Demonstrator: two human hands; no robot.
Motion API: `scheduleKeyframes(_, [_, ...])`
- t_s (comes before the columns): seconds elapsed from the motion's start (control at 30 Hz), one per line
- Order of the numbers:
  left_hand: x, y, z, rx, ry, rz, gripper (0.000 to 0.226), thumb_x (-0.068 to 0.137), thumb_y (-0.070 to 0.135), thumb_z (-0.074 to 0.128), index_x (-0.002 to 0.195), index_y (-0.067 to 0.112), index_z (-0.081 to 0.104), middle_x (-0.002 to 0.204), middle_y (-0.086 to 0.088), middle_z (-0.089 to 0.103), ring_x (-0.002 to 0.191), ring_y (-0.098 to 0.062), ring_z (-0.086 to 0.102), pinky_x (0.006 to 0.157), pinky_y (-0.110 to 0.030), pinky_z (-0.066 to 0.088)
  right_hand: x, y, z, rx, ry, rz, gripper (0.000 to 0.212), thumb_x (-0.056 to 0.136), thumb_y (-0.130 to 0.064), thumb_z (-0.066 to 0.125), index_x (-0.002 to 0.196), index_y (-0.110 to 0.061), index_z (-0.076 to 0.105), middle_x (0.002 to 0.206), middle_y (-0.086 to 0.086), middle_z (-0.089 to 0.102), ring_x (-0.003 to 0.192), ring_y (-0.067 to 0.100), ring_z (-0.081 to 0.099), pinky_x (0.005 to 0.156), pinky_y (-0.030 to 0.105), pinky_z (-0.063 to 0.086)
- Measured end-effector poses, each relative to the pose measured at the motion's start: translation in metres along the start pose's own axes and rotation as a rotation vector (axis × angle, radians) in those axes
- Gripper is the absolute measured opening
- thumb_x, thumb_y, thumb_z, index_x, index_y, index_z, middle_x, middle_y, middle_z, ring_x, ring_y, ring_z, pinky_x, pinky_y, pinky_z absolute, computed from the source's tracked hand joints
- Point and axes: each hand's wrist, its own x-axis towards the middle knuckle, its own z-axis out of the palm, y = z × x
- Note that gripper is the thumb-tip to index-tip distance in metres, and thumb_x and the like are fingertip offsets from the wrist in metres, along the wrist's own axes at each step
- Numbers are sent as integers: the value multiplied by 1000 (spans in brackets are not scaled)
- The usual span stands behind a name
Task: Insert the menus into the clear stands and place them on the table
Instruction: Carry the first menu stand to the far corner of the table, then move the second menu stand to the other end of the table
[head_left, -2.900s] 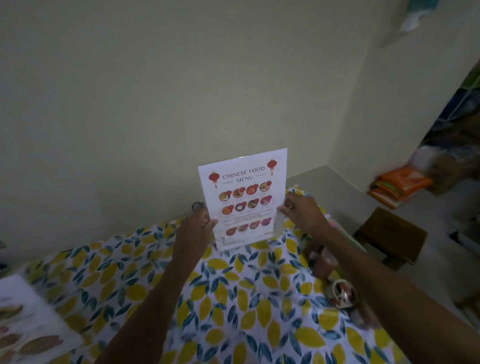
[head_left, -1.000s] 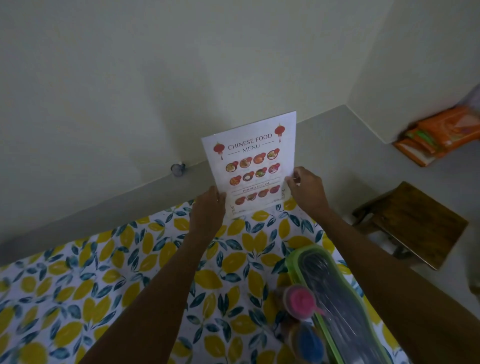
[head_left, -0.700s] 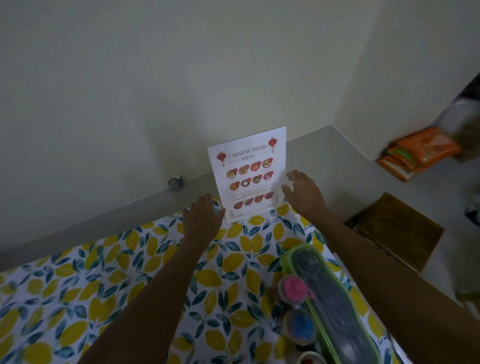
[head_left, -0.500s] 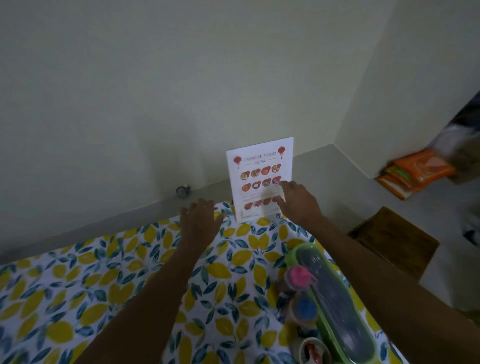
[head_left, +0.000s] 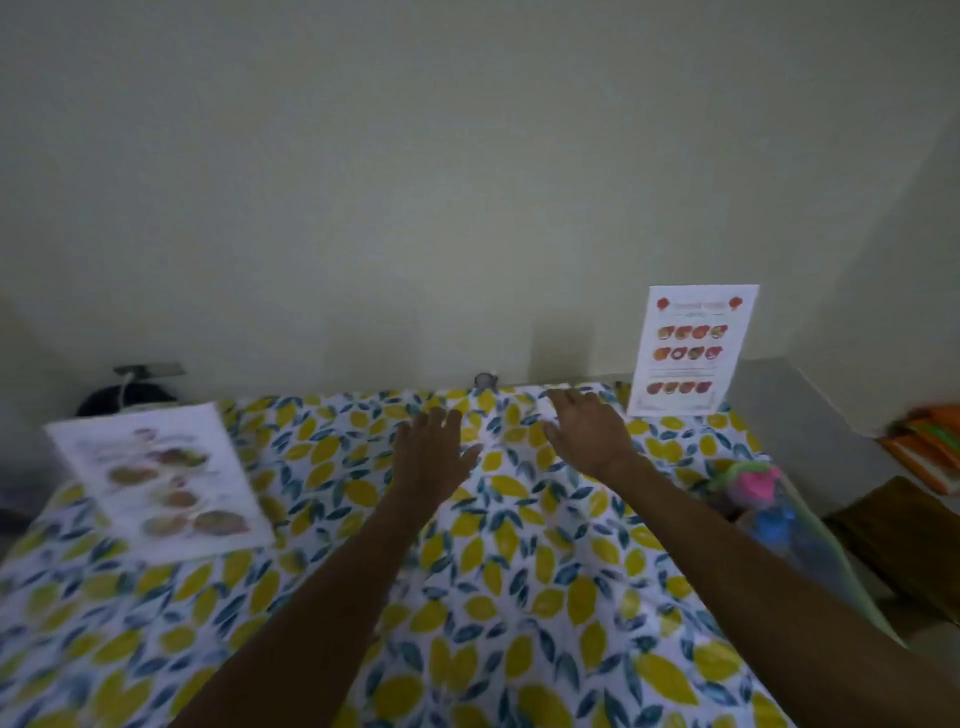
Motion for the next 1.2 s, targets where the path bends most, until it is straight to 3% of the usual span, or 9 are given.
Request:
scheduleKeyframes(0.2, [-100,-104,-27,-17,-24,-140,60,87,53,58,131,12,57,129,-15,60,115,-37,58,95,-49,43,-26,-138,18,13,-56,-154,55,98,-39,44,144,-11,36,140,16,49,119,38,51,88,47,51])
scheduleKeyframes(0.47, [-181,-209,-45,34,-37,-311,58,86,56,57,122,11,60,112,-13,66,99,-36,63,84,-46,48,-32,-267,46,4,-120,-318,56,99,-43,43,146,-13,34,141,14,50,121,35,52,92,47,51])
scheduleKeyframes(0.63, [-205,-266,-39,55,-90,-416,64,93,57,48,138,12,47,137,-13,54,121,-34,53,98,-46,40,-12,-324,69,36,-166,-380,53,99,-40,42,145,-13,36,142,13,49,124,35,50,95,46,50])
scheduleKeyframes(0.83, [-208,-345,-15,43,-190,-507,69,92,60,45,143,14,40,137,-12,53,122,-33,53,99,-46,44,27,-376,111,107,-245,-330,56,98,-39,43,146,-10,34,143,14,47,126,35,48,95,46,49])
scheduleKeyframes(0.97, [-186,-400,6,55,-259,-544,71,92,58,48,143,10,36,122,-10,61,105,-31,64,88,-43,49,58,-405,147,163,-302,-225,62,98,-41,44,147,-6,29,143,16,46,127,34,47,98,44,48])
scheduleKeyframes(1.03, [-172,-424,18,28,-304,-569,82,93,58,47,151,5,22,125,-13,61,105,-30,65,83,-41,50,73,-416,162,268,-292,-135,54,100,-35,44,141,-2,35,133,20,54,120,35,54,94,42,48])
scheduleKeyframes(1.1, [-155,-443,28,-63,-339,-595,87,95,56,47,154,3,10,132,-17,58,111,-33,62,85,-42,50,84,-423,172,366,-258,-63,36,100,-28,45,126,-2,44,110,21,65,101,37,63,80,40,51])
scheduleKeyframes(1.2, [-128,-470,39,-241,-286,-644,80,97,47,50,153,3,13,137,-21,53,119,-38,57,91,-45,47,104,-432,182,479,-187,-47,23,98,-28,50,104,-5,49,82,12,64,79,34,65,61,37,46])
